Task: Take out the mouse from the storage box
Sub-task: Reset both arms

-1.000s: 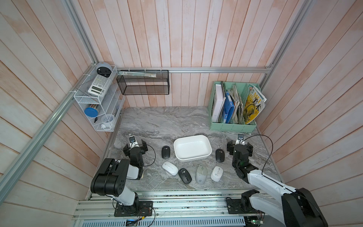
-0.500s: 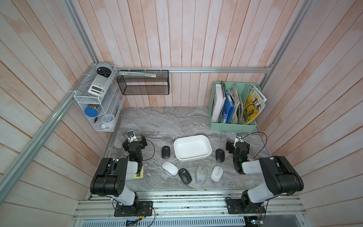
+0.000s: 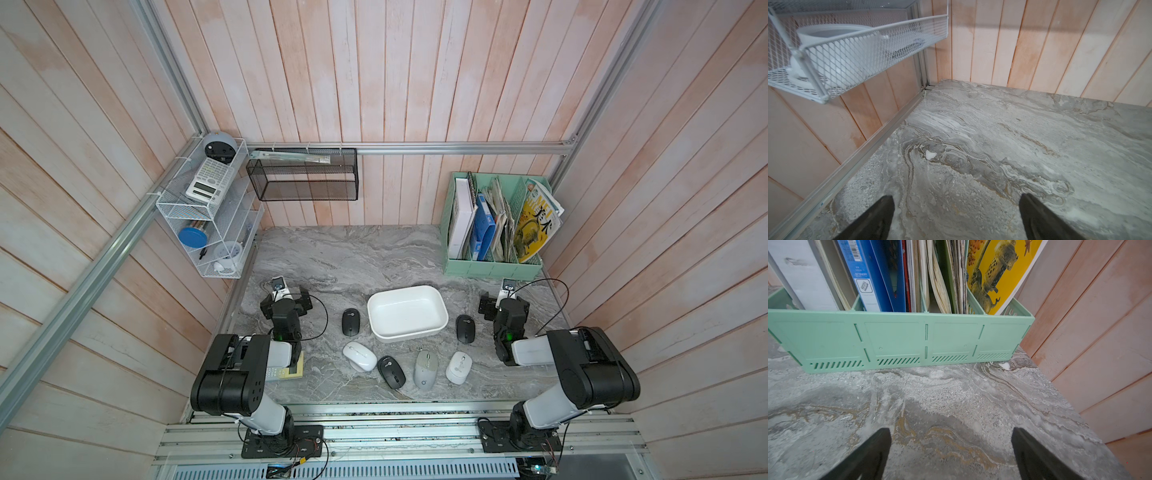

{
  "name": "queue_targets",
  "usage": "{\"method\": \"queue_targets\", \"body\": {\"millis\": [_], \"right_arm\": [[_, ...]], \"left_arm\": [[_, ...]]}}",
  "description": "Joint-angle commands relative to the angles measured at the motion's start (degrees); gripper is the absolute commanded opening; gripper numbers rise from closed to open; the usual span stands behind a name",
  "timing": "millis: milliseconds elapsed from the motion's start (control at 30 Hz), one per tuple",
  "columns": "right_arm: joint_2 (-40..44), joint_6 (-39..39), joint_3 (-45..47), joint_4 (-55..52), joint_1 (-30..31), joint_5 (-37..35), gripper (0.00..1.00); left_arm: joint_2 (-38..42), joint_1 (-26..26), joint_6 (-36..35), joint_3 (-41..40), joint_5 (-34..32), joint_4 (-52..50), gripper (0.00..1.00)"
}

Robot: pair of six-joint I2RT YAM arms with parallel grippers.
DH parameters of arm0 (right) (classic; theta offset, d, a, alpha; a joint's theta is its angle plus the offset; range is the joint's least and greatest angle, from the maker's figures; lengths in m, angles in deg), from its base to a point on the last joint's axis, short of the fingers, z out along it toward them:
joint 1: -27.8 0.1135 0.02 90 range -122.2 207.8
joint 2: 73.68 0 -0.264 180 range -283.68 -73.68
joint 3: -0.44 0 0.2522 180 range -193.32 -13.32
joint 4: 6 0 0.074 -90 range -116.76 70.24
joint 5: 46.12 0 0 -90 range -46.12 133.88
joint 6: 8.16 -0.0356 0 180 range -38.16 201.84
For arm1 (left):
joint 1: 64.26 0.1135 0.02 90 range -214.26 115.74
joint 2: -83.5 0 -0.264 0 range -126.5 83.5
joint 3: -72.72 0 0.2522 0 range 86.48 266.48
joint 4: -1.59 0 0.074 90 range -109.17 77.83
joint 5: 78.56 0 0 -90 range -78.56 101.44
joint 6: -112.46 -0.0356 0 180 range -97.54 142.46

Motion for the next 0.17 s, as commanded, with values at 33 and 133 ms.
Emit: {"method": "queue_targets", "body": {"millis": [33, 133], "right_arm": [[-0.07, -0.94, -0.99, 1.22, -0.22, -0.97, 0.98], [-0.11, -0.89, -1.01, 1.26, -0.28, -1.05, 0.97]], "left_arm": [[0.36, 0.69, -0.47, 0.95, 3.15, -1.51, 1.0], [0.45, 0.7, -0.72, 0.46, 2.95, -0.81, 1.0]]}}
